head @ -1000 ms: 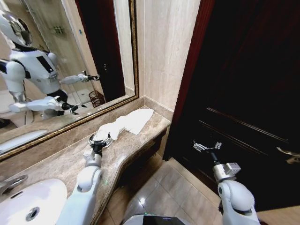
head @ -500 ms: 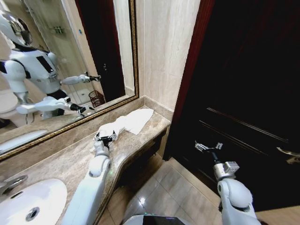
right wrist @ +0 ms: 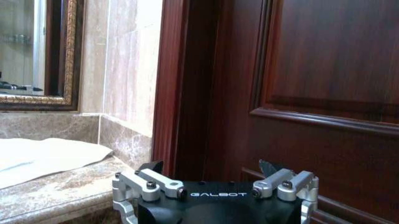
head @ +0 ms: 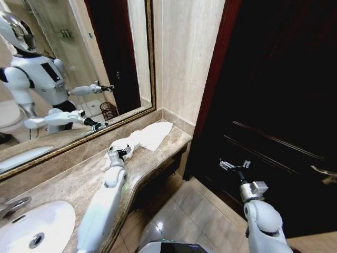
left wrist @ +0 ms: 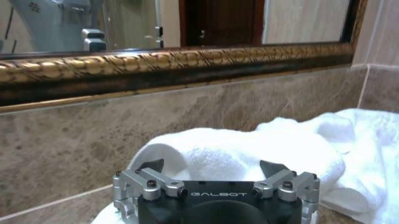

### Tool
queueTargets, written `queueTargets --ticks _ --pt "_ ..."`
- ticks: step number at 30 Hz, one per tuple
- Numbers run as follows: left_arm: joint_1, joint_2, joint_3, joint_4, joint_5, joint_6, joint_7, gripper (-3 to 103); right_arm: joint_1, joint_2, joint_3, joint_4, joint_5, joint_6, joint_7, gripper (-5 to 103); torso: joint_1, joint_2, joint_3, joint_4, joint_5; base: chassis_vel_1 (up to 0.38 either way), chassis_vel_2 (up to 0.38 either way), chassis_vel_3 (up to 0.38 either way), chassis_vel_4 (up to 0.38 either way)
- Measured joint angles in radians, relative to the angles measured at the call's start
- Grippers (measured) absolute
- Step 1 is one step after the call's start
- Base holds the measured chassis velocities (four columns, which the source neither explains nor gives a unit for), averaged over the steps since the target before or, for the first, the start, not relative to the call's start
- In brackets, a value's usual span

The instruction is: Discard the used towel into the hamper.

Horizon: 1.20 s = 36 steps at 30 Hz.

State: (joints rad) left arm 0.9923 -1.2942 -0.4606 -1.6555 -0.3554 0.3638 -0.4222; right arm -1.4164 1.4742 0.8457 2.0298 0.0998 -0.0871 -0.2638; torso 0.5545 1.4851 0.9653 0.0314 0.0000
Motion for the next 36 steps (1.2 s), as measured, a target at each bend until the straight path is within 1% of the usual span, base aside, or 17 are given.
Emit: queueTargets --ticks 6,8,10,11,15,17,21,22,24,26,27,28,29,30,33,34,36 --pt "-0.049 0.007 0.030 0.080 0.002 -0.004 0.010 101 -0.007 -0.003 0.015 0.001 0.002 0.008 0.001 100 0.000 0.000 0.000 0.0002 0.0000 0.000 0.000 0.000 0.000" --pt "-0.053 0.008 0.034 0.086 0.002 -0.005 0.016 101 -0.009 -0.002 0.017 0.001 0.002 0.009 0.001 100 0.000 0.000 0.000 0.0002 -0.0001 0.000 0.000 0.000 0.000" --pt "-0.056 0.008 0.039 0.092 0.007 -0.006 0.040 94 -0.010 -0.001 0.019 0.001 0.003 0.012 0.002 100 0.000 0.000 0.000 0.0002 0.0000 0.000 0.000 0.000 0.000" --pt "-0.056 0.008 0.039 0.092 0.007 -0.006 0.040 94 -0.010 -0.001 0.019 0.001 0.003 0.012 0.002 100 0.000 0.000 0.000 0.0002 0.0000 0.000 0.000 0.000 0.000" --pt "-0.056 0.006 0.046 0.094 0.008 -0.007 0.064 78 -0.010 0.002 0.022 -0.002 0.003 0.015 0.005 100 0.000 0.000 0.000 0.0002 0.0000 0.000 0.000 0.000 0.000" --pt "-0.056 0.006 0.048 0.094 0.008 -0.007 0.067 78 -0.009 0.003 0.022 -0.003 0.003 0.016 0.006 100 0.000 0.000 0.000 0.0002 0.0000 0.000 0.000 0.000 0.000" --pt "-0.055 0.006 0.049 0.096 0.015 -0.017 0.081 62 -0.006 0.009 0.021 -0.010 0.001 0.021 0.006 100 0.000 0.000 0.000 0.0002 0.0000 0.000 0.000 0.000 0.000" --pt "-0.055 0.006 0.049 0.096 0.015 -0.017 0.081 62 -0.006 0.009 0.021 -0.010 0.001 0.021 0.006 100 0.000 0.000 0.000 0.0002 0.0000 0.000 0.000 0.000 0.000" --pt "-0.052 0.006 0.049 0.095 0.024 -0.025 0.091 55 -0.005 0.012 0.018 -0.013 -0.003 0.024 0.006 100 0.000 0.000 0.000 0.0002 0.0000 0.000 0.000 0.000 0.000" --pt "-0.050 0.006 0.050 0.092 0.026 -0.026 0.095 55 -0.005 0.013 0.017 -0.014 -0.003 0.024 0.007 100 0.000 0.000 0.000 0.0002 0.0000 0.000 0.000 0.000 0.000" --pt "-0.048 0.006 0.051 0.087 0.027 -0.028 0.098 47 -0.004 0.013 0.016 -0.014 -0.004 0.025 0.007 100 0.000 0.000 0.000 0.0002 0.0000 0.000 0.000 0.000 0.000" --pt "-0.046 0.006 0.051 0.085 0.027 -0.029 0.099 47 -0.004 0.013 0.016 -0.014 -0.004 0.025 0.008 100 0.000 0.000 0.000 0.0002 -0.0001 0.000 0.000 0.000 0.000" --pt "-0.044 0.005 0.051 0.081 0.027 -0.030 0.102 43 -0.003 0.013 0.016 -0.014 -0.004 0.026 0.008 100 0.000 0.000 0.000 0.0002 -0.0001 0.000 0.000 0.000 0.000" --pt "-0.044 0.005 0.051 0.081 0.027 -0.030 0.102 43 -0.003 0.013 0.016 -0.014 -0.004 0.026 0.008 100 0.000 0.000 0.000 0.0002 -0.0001 0.000 0.000 0.000 0.000" --pt "-0.031 0.006 0.048 0.067 0.027 -0.034 0.119 31 -0.005 0.012 0.017 -0.014 -0.003 0.031 0.011 100 0.000 0.000 0.000 0.0001 0.0000 0.000 0.000 0.000 0.000" --pt "-0.031 0.006 0.048 0.067 0.027 -0.034 0.119 31 -0.005 0.012 0.017 -0.014 -0.003 0.031 0.011 100 0.000 0.000 0.000 0.0001 0.0000 0.000 0.000 0.000 0.000" --pt "-0.017 0.007 0.044 0.050 0.027 -0.037 0.133 23 -0.009 0.011 0.018 -0.014 -0.001 0.035 0.012 100 0.000 0.000 0.000 0.0001 -0.0001 0.000 0.000 0.000 0.000"
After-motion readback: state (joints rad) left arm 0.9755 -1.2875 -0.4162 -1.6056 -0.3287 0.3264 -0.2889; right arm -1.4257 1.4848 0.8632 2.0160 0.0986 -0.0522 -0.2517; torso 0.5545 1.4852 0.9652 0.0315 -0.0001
